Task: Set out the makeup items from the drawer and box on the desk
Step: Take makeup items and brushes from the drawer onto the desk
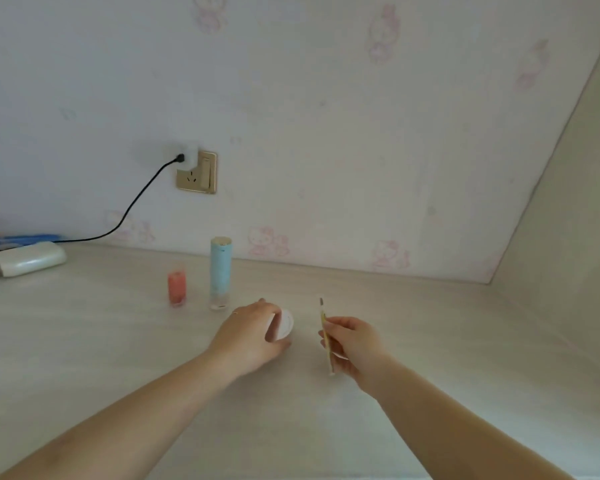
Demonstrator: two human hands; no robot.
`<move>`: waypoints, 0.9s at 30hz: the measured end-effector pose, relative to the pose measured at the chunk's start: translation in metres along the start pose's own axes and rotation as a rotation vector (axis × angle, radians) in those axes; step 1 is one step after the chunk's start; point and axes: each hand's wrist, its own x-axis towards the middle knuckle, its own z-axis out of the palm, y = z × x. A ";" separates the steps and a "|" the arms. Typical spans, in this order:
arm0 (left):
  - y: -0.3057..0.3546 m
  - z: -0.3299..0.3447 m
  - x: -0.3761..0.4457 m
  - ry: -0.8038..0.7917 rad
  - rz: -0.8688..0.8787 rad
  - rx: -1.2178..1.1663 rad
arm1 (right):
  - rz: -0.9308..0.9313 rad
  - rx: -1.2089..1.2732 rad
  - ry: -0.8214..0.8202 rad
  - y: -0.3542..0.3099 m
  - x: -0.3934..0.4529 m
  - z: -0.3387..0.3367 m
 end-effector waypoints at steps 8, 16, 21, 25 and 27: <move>-0.021 0.009 0.055 -0.052 -0.049 0.122 | -0.092 -0.274 0.009 -0.015 0.065 0.039; -0.035 0.022 0.079 -0.126 -0.088 0.256 | -0.174 -0.714 0.077 -0.016 0.108 0.049; -0.041 0.025 0.085 -0.089 -0.105 0.251 | -0.191 -0.876 0.082 -0.018 0.116 0.051; -0.042 0.027 0.086 -0.076 -0.101 0.228 | -0.195 -0.940 0.084 -0.017 0.119 0.052; -0.043 0.028 0.086 -0.077 -0.107 0.210 | -0.193 -0.977 0.088 -0.017 0.119 0.052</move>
